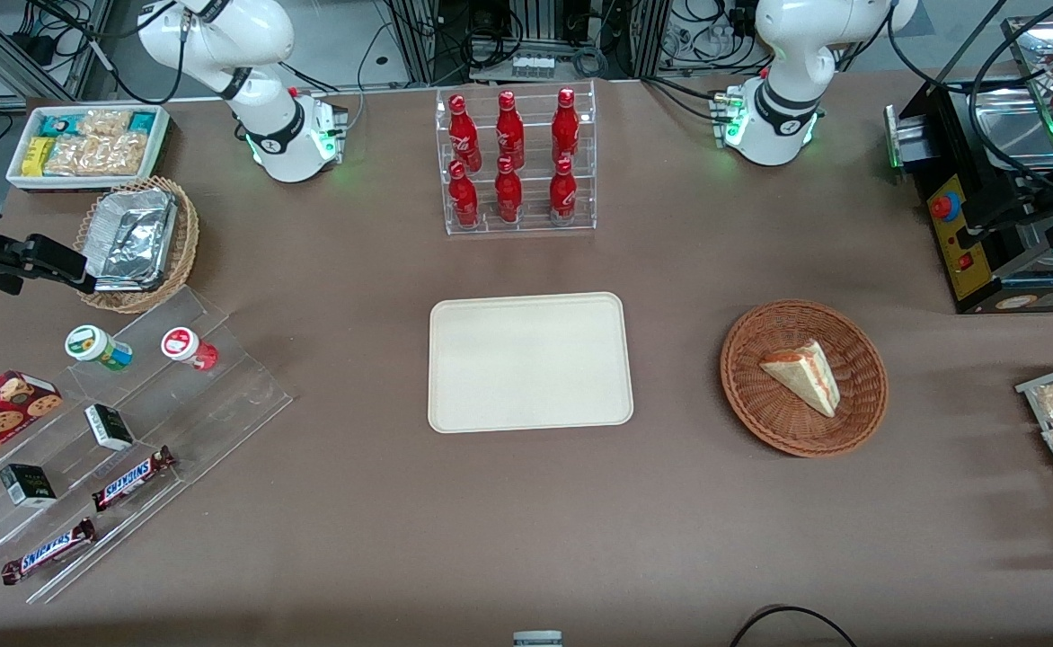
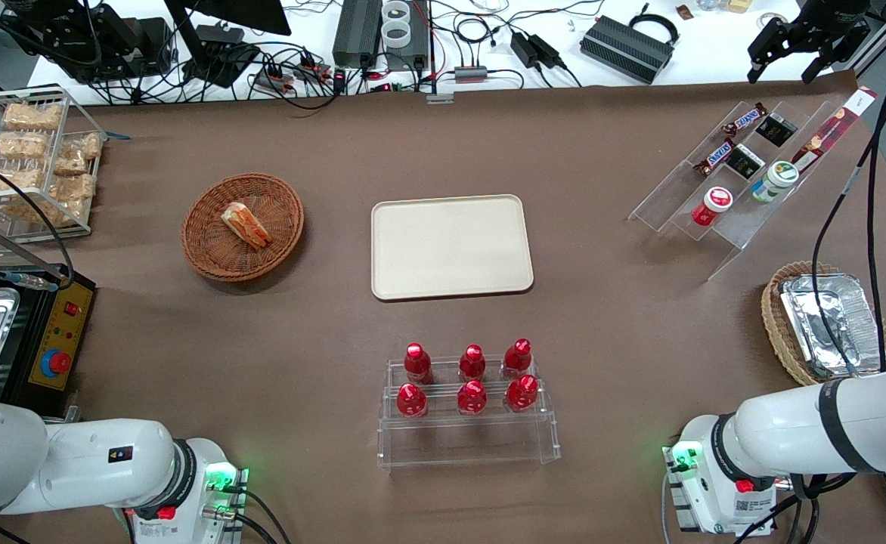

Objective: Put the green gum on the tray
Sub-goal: 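Move the right gripper down over the green-lidded gum jar on the rack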

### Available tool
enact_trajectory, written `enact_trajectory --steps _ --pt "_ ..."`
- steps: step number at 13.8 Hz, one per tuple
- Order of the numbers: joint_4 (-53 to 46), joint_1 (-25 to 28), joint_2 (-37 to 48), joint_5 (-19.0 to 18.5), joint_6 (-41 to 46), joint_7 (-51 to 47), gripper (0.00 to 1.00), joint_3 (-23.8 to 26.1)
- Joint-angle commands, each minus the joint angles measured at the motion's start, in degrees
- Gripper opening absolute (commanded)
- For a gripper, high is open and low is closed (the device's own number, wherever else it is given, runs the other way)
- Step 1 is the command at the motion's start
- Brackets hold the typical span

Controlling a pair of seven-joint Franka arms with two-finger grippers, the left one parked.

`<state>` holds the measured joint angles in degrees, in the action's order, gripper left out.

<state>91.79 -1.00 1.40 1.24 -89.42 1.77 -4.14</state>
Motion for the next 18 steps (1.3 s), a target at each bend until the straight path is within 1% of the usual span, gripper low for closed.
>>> enact_trajectory --steps 1,4,6,7,8,9,10,11,12,13,16,18 --pt "-0.3 0.0 0.4 -1.0 1.0 0.2 1.00 -0.1" --pt "-0.1 -0.2 -1.0 -1.1 0.7 1.0 1.00 -0.2" --pt "0.0 -1.0 -2.5 -1.5 0.9 9.1 1.00 -1.1" --pt "0.2 -1.3 -3.8 -2.4 0.5 12.4 1.00 -1.2" --pt "0.5 -2.5 -4.3 -2.8 -0.2 13.9 1.00 -1.4" --pt "1.0 -3.9 -4.9 -2.7 -1.8 15.3 1.00 -1.3" --pt "2.1 -5.2 -5.6 -2.7 -4.0 19.5 1.00 -1.4" --pt "3.9 -6.5 -5.6 -2.5 -7.3 24.5 1.00 -1.4" --pt "5.9 -7.4 -5.5 -2.5 -9.9 31.6 1.00 -1.3" --pt "8.7 -7.7 -4.9 -2.4 -12.1 36.0 1.00 -1.4" --pt "19.5 -9.1 -2.6 -1.9 -23.7 39.9 1.00 -1.6" --pt "21.6 -9.1 -1.1 -1.9 -25.2 41.3 1.00 -1.6"
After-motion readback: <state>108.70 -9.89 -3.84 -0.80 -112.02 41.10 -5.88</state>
